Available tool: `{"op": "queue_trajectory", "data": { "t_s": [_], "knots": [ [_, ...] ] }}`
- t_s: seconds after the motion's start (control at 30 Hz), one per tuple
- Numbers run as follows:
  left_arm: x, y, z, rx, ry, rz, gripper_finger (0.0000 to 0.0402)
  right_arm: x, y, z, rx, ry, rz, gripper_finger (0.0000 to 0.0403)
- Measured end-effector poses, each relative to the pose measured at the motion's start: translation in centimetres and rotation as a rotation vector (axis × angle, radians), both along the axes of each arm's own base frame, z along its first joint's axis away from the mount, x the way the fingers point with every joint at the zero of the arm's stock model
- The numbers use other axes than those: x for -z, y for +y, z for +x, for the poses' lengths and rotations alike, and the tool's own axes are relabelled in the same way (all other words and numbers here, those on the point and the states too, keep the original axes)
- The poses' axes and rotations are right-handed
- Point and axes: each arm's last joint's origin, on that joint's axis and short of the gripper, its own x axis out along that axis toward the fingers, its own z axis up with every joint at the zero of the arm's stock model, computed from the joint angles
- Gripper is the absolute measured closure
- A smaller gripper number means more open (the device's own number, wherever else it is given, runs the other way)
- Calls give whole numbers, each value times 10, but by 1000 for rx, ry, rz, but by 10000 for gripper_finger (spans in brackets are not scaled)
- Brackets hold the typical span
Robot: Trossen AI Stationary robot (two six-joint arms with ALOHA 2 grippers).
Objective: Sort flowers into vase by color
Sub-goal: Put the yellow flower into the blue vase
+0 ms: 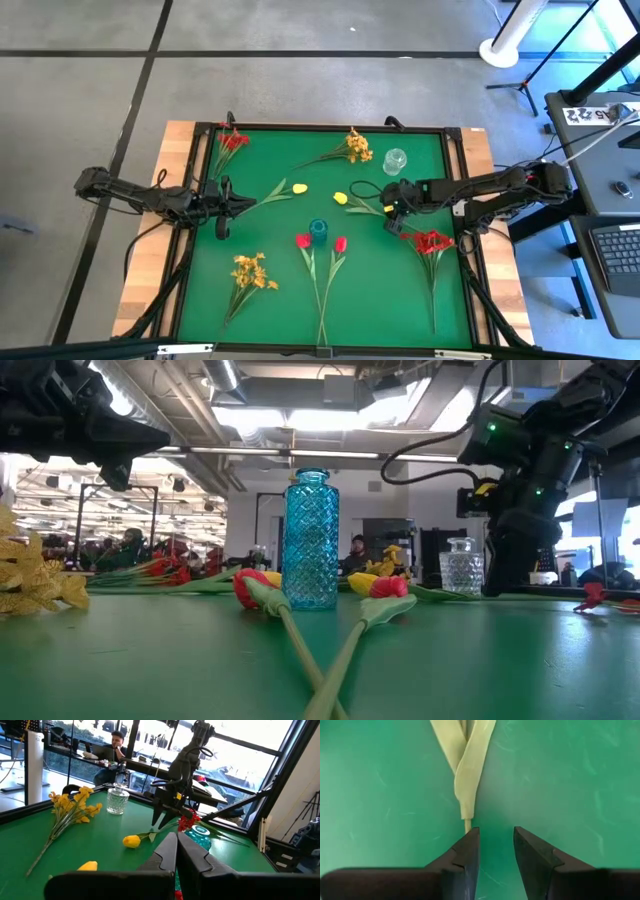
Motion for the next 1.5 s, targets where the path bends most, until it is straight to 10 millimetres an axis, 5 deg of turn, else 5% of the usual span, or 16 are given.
{"op": "queue_trajectory", "data": {
  "t_s": [0.97,1.5],
  "knots": [
    [0,0,0,0,0,0,401,-18,0,12,-20,-20,9,283],
    [0,0,0,0,0,0,401,14,-1,19,-6,135,13,283]
  ]
}}
